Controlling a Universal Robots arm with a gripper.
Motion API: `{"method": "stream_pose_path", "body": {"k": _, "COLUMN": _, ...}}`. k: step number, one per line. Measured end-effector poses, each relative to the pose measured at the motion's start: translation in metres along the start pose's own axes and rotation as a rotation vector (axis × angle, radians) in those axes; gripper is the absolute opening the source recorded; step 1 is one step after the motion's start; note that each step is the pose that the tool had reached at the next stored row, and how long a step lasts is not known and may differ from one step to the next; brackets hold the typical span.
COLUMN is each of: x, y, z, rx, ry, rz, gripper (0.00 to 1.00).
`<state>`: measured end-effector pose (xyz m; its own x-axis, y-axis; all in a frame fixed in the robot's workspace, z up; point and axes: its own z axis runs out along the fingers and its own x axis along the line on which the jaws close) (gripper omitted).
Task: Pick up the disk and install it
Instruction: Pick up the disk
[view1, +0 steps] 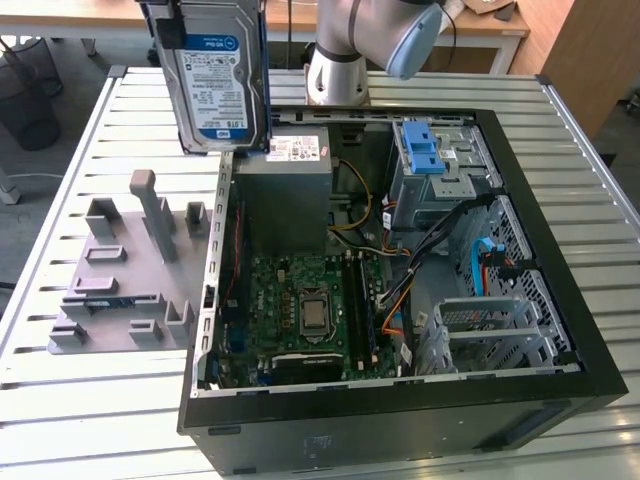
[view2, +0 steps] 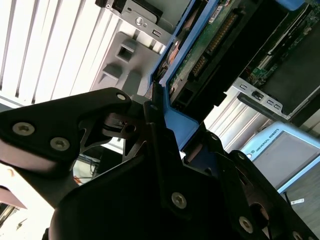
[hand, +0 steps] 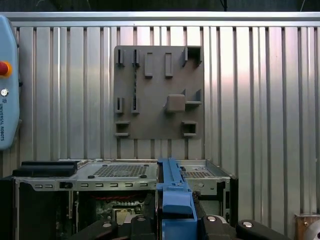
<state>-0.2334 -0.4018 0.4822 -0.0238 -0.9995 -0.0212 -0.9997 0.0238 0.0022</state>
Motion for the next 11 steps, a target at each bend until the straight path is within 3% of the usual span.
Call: {"method": "stream_pose_path", "body": {"k": 11, "x": 0.005, "y": -0.0175, "z": -0.0002, "rx": -0.0002, "ry": 0.0, "rz": 0.0, "gripper": 0.36}}
